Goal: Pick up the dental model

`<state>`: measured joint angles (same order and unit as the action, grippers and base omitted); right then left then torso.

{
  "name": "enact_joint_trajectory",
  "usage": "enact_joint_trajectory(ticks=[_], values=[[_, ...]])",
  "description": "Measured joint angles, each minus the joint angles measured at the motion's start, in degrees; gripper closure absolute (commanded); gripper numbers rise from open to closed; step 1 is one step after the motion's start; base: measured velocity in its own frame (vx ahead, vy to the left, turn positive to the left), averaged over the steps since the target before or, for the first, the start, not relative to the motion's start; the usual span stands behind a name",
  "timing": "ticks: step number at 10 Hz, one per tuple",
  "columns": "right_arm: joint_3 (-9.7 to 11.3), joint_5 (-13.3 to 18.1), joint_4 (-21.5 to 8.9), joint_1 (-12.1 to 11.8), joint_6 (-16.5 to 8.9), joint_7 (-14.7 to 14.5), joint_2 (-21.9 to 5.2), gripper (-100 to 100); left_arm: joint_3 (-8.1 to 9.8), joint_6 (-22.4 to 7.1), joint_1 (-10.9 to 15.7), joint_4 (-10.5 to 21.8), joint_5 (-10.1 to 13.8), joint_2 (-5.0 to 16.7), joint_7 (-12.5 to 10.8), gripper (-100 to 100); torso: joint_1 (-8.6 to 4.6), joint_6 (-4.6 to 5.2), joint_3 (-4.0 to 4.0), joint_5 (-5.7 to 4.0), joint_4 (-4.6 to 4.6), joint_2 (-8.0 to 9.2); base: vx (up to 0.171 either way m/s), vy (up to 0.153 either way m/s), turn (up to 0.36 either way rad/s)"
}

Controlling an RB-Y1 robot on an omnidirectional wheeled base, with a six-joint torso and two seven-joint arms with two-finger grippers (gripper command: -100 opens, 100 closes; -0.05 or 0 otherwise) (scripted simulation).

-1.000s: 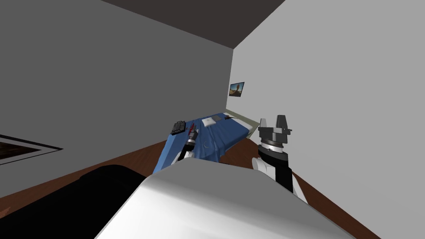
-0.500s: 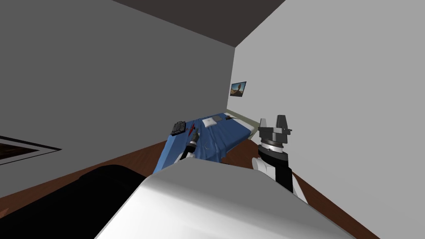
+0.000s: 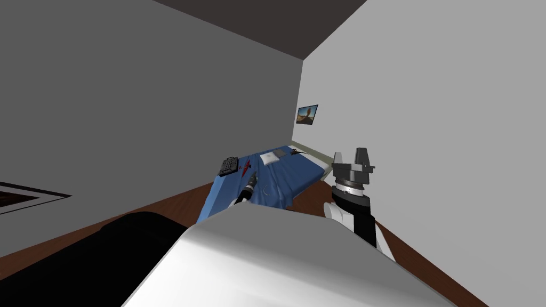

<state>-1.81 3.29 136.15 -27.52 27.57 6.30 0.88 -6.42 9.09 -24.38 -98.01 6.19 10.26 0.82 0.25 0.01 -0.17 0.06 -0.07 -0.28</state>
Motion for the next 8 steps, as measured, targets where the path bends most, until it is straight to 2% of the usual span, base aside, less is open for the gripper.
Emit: enact_joint_trajectory(ticks=[1, 3, 6, 8], values=[[0.0, 0.0, 0.0, 0.0, 0.0, 0.0, 0.0, 0, -0.2, -1.22, 0.57, 1.74, -0.21, -0.58, 0.21, -100, -0.05, 0.0, 0.02, 0.0, 0.01, 0.05, 0.06, 0.031, -0.028], [0.0, 0.0, 0.0, 0.0, 0.0, 0.0, 0.0, 0, -0.49, -3.78, 0.43, 3.86, -0.12, -0.3, 0.04, -100, -0.13, -0.01, 0.06, -0.03, 0.02, 0.1, 0.054, 0.025, -0.022], [0.0, 0.0, 0.0, 0.0, 0.0, 0.0, 0.0, 0, -0.82, -6.04, 1.67, 10.38, 0.12, 0.37, -0.76, -100, -0.12, -0.01, 0.03, -0.03, 0.01, 0.07, 0.065, 0.032, -0.04], [0.0, 0.0, 0.0, 0.0, 0.0, 0.0, 0.0, 0, -0.94, -9.68, 1.04, 10.88, -0.19, -0.06, -0.69, -100, -0.16, 0.0, 0.08, -0.03, 0.03, 0.14, 0.028, 0.014, -0.014]])
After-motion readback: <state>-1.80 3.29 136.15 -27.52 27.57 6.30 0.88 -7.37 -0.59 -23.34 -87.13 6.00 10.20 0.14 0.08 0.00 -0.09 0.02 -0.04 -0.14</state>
